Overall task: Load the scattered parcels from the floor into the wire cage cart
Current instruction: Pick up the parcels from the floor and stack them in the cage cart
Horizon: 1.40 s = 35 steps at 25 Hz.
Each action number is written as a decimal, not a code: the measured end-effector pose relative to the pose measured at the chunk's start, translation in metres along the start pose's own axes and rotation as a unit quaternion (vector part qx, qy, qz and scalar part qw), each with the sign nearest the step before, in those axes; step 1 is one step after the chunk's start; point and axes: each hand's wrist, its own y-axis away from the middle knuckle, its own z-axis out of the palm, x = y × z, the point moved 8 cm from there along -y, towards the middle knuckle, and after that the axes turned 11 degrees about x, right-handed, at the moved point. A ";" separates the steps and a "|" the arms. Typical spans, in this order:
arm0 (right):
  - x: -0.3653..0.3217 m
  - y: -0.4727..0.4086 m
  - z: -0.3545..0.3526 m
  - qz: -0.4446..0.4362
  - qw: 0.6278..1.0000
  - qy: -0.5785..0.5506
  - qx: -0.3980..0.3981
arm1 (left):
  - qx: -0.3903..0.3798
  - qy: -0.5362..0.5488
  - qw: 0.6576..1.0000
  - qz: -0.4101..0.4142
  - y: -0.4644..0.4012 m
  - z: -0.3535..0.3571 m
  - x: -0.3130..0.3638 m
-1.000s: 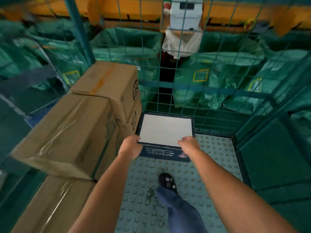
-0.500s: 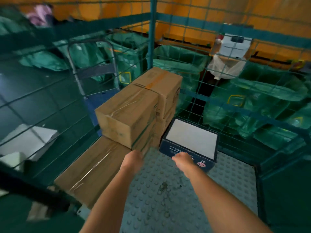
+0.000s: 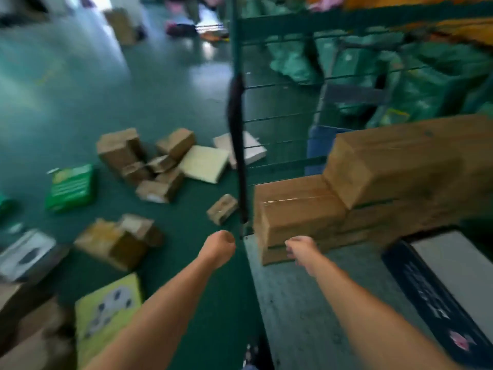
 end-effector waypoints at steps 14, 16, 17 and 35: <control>-0.080 0.254 0.430 -0.213 0.886 0.246 -0.330 | 0.216 0.229 0.886 -0.340 0.156 -0.200 -0.400; -0.071 0.290 0.480 -0.223 0.856 0.280 -0.373 | 0.241 0.248 0.855 -0.386 0.182 -0.212 -0.442; -0.066 0.307 0.499 -0.224 0.841 0.300 -0.391 | 0.250 0.258 0.838 -0.412 0.196 -0.215 -0.460; 0.036 0.628 0.754 -0.377 0.588 0.475 -0.535 | 0.392 0.383 0.561 -0.620 0.465 -0.255 -0.684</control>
